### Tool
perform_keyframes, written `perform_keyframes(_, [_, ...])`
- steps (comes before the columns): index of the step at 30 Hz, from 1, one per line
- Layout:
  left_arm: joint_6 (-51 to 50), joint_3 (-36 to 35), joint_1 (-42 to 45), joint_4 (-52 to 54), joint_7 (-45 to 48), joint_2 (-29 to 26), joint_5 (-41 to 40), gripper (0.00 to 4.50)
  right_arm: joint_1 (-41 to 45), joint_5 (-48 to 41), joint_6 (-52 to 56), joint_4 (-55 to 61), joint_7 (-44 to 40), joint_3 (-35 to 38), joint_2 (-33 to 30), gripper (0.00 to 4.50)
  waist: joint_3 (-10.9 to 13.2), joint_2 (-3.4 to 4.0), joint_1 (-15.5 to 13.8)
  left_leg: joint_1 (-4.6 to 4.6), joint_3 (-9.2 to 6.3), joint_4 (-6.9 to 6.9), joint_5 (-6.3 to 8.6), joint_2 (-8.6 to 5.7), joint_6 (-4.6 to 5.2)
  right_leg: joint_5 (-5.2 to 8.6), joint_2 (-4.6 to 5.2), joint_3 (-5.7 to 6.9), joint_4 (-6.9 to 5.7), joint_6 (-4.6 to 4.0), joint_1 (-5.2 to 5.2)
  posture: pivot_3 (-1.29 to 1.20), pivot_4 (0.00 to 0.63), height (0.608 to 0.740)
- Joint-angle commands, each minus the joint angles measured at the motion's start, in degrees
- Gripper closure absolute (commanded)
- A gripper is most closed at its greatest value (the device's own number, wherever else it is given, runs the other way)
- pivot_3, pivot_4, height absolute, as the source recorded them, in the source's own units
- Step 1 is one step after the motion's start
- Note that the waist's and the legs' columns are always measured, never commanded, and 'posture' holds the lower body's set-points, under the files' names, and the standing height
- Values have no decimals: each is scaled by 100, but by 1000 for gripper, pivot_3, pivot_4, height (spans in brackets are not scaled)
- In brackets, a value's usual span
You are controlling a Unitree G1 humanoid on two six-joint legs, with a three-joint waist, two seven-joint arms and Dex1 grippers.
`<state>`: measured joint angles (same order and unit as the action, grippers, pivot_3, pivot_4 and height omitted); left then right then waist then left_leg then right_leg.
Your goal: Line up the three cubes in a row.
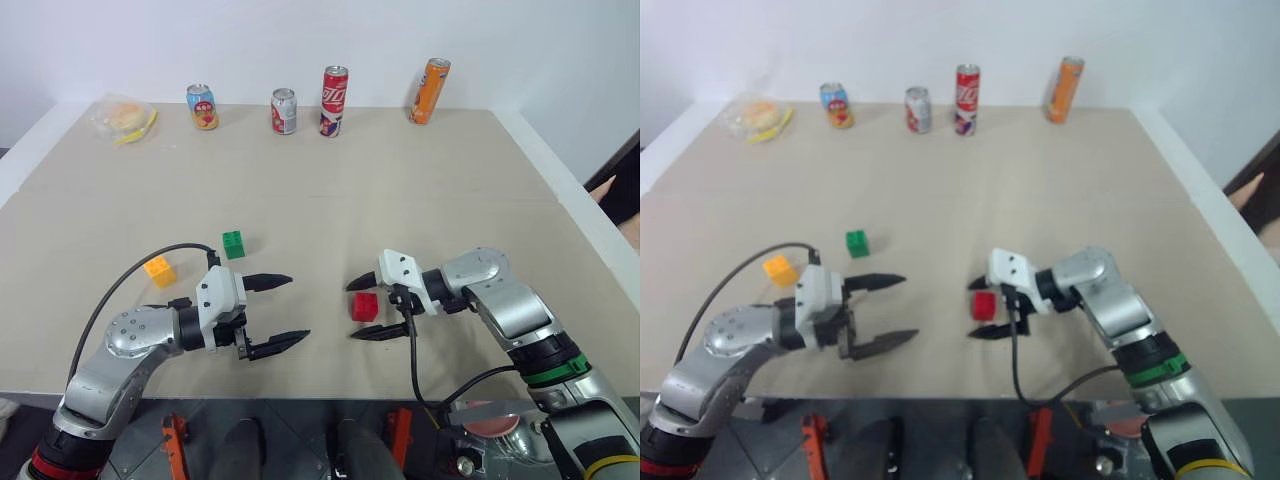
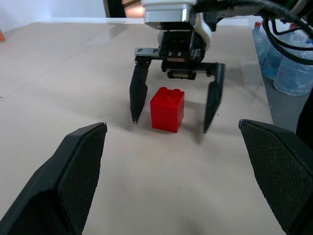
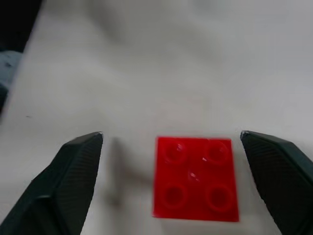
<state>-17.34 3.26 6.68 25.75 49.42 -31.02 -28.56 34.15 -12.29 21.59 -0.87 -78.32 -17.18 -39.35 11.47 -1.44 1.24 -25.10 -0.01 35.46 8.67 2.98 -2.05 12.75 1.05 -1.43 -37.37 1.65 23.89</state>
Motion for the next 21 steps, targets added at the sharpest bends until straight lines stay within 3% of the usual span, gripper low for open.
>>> perform_keyframes(1, [-242, -557, 280, 244, -1512, 704, 0, 0, 393, -1069, 679, 561, 82, 862, 150, 26, 1, -2, -3, -1, 0, 2, 0, 0, 0, -3, 1, -1, 0, 5, -1, 0, 150, 740])
perform_keyframes(3, [-305, -713, 528, 231, -2709, 1265, 591, 0, 588, -1639, 1120, 632, 457, 1332, 424, 26, 1, -2, -3, -2, -4, 14, -2, 1, 3, -24, -5, -1, 0, 31, -6, 0, 150, 740])
perform_keyframes(6, [-484, -715, 766, 138, -4207, 2013, 1424, 0, 669, -1621, 1024, 456, 982, 1547, 730, 26, -5, -11, -5, 9, -10, 20, -5, 0, 8, -35, -8, -1, 1, 36, -22, 0, 150, 740])
perform_keyframes(10, [-702, -541, 988, -156, -5349, 2731, 2173, 0, 758, -1439, 776, 106, 1265, 1520, 950, 26, -10, -20, -4, 23, -12, 20, -5, -7, 7, -25, -6, -2, 11, 19, -44, 0, 150, 740])
perform_keyframes(14, [-883, -406, 1064, -513, -5941, 3065, 2712, 0, 835, -1237, 484, -161, 1201, 1339, 989, 26, -10, -20, -6, 15, -14, 21, -5, -10, 8, -28, -6, -4, 11, 24, -40, 0, 150, 740])
perform_keyframes(21, [-678, -398, 1275, -1480, -6055, 3310, 2864, 0, 981, -1109, 246, -362, 1117, 1177, 1077, 26, -10, -20, -6, 9, -17, 13, -5, -10, 8, -36, -10, -2, 11, 39, -29, 0, 150, 740])
